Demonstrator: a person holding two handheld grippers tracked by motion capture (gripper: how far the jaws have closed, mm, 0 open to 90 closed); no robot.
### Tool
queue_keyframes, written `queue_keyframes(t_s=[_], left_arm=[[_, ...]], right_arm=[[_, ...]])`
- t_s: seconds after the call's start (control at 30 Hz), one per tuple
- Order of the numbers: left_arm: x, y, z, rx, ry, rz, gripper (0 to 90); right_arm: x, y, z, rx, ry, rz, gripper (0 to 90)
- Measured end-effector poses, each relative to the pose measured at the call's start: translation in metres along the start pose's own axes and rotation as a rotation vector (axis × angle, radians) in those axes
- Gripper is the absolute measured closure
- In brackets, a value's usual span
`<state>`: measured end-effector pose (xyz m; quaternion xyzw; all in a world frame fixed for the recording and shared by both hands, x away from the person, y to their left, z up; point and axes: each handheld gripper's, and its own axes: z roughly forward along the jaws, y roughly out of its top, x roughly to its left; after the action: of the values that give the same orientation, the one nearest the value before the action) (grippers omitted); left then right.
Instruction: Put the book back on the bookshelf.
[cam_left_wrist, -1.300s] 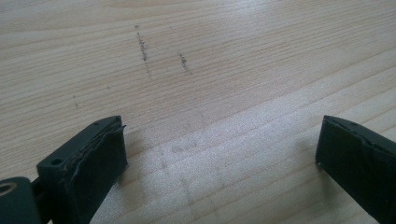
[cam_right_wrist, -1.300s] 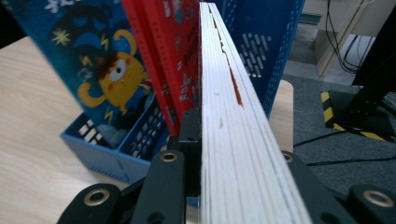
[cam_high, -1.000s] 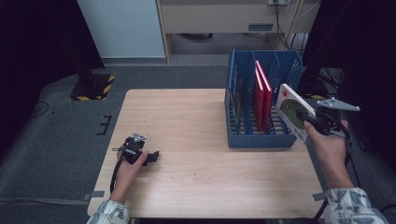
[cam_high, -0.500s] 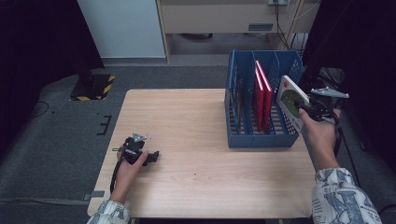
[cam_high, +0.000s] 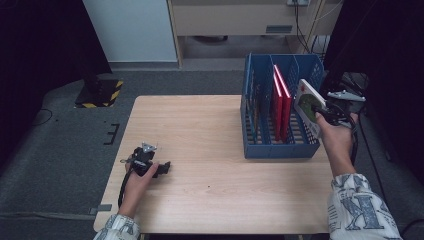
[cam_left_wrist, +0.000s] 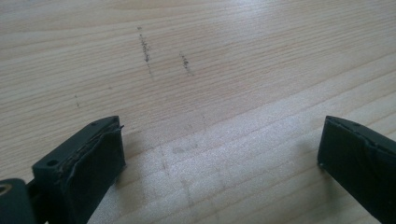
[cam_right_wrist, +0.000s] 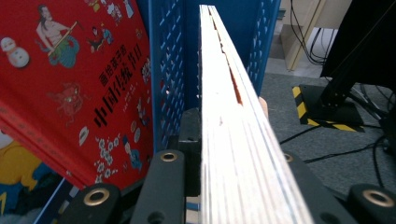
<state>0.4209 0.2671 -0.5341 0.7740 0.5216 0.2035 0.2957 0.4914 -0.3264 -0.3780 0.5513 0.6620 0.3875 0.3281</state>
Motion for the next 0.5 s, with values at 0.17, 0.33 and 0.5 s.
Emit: queue_keyframes(t_s=[0.17,0.33,0.5], left_arm=[[0.0,0.0,0.0,0.0,0.003,-0.003,0.0],[0.0,0.0,0.0,-0.002,0.001,-0.001,0.0],[0.0,0.0,0.0,-0.003,0.002,-0.002,0.0]], right_arm=[[-0.002,0.001,0.005,-0.01,0.005,0.025,75.7],[-0.003,0.001,0.009,-0.019,-0.01,0.037,75.7],[-0.002,-0.001,0.012,-0.026,-0.026,0.042,75.7]])
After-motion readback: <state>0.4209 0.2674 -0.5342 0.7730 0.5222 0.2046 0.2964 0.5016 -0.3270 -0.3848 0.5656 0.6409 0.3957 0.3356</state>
